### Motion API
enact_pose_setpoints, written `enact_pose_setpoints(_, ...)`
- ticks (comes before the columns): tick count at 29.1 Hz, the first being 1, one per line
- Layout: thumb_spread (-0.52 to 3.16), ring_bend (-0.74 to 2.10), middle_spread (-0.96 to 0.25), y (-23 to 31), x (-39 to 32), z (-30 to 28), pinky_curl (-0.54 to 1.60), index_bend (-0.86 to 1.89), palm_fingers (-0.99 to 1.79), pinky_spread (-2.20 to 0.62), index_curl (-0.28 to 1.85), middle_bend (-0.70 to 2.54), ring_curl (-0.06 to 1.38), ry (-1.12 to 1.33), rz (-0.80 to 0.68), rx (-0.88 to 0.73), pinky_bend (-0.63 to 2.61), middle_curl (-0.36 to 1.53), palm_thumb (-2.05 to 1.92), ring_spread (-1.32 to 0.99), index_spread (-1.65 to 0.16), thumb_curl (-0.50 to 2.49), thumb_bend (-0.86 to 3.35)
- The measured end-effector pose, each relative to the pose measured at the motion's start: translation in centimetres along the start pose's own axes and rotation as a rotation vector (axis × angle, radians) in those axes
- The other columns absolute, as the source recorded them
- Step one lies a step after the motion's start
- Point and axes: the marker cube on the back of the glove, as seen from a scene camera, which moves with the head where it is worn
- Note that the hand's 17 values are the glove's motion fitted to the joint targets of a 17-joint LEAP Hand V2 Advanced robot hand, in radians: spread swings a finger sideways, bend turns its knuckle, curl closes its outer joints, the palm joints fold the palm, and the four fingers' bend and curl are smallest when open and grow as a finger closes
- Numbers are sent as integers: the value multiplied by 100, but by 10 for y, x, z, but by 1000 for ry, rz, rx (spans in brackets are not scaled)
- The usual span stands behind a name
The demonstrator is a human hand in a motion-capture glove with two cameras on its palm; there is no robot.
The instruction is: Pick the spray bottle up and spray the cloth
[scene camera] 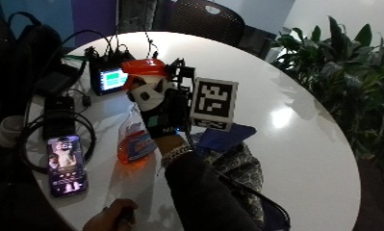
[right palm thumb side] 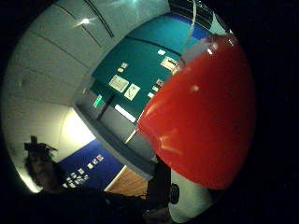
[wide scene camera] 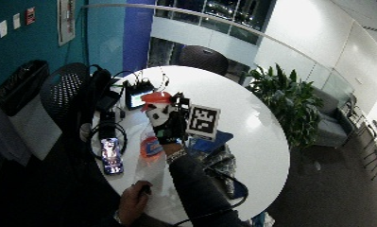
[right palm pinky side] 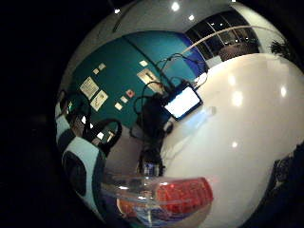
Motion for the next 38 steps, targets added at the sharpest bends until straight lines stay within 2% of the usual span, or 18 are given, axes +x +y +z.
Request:
enact_pose_setpoints(12,31,69,-24,-22,-14,-3,43,33,140,-34,57,58,46,5,-71,19,47,51,90,-23,-29,81,-3)
enact_pose_setpoints(18,31,69,-24,-17,-1,0,43,32,140,-34,57,58,46,2,-55,-12,48,51,90,-23,-29,81,-3)
enact_pose_setpoints(33,35,68,-22,18,34,16,42,26,131,-30,56,54,46,-39,171,-166,46,50,89,-18,-29,80,-4)
enact_pose_setpoints(38,44,59,-22,23,39,18,39,13,102,-16,51,54,43,-34,214,-221,38,49,90,-19,-31,79,-3)
